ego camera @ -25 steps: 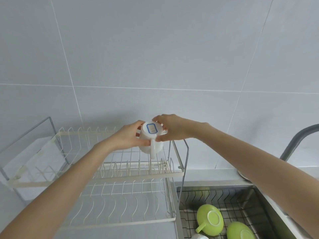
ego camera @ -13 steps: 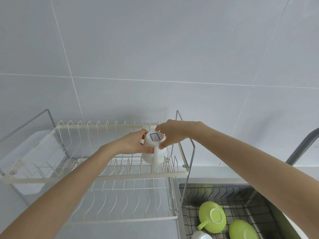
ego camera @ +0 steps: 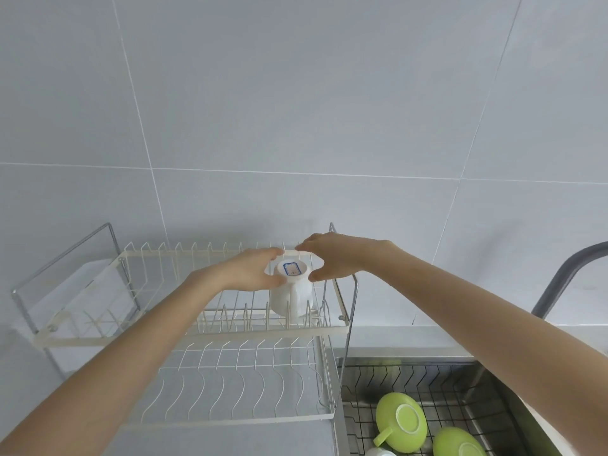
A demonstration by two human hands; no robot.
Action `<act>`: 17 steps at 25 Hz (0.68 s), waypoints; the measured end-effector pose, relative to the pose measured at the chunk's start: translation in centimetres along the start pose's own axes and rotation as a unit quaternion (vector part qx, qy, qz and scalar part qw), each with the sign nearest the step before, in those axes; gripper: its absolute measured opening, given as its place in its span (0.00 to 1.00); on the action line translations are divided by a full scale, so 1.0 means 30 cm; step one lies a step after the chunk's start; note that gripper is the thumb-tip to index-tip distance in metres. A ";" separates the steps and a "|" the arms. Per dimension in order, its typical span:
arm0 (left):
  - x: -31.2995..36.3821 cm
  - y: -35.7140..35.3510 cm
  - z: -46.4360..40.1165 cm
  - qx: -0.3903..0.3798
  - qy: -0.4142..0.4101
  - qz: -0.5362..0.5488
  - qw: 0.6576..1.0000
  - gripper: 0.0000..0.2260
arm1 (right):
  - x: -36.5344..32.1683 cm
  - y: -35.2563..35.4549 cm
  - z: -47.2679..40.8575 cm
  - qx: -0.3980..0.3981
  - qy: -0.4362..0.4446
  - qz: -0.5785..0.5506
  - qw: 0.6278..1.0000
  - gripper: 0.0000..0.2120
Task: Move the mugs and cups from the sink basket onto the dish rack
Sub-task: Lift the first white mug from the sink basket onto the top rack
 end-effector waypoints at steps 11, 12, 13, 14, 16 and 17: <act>0.415 0.140 0.262 0.224 -0.084 -0.175 0.955 0.22 | 0.112 0.093 0.392 0.107 -0.032 0.004 0.994 0.34; 0.446 0.122 0.275 0.224 -0.087 -0.181 0.954 0.22 | 0.129 0.087 0.429 0.110 -0.036 0.006 0.993 0.34; 0.475 0.108 0.286 0.226 -0.091 -0.187 0.952 0.22 | 0.145 0.082 0.461 0.114 -0.040 0.006 0.993 0.33; 0.504 0.096 0.298 0.229 -0.095 -0.188 0.950 0.22 | 0.162 0.074 0.491 0.115 -0.042 0.003 0.992 0.33; 0.564 0.074 0.319 0.236 -0.106 -0.183 0.949 0.22 | 0.200 0.051 0.546 0.112 -0.050 -0.006 0.992 0.32; 0.596 0.058 0.328 0.236 -0.110 -0.179 0.949 0.22 | 0.221 0.034 0.573 0.109 -0.057 -0.012 0.992 0.32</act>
Point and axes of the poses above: each hand's wrist, its own z-axis away from the middle knuckle, its own y-axis out of the back of the hand, x = y × z, the point moved 9 cm from there along -z, towards the middle knuckle, and after that the axes turned 7 degrees about x, right-handed, at the moved point
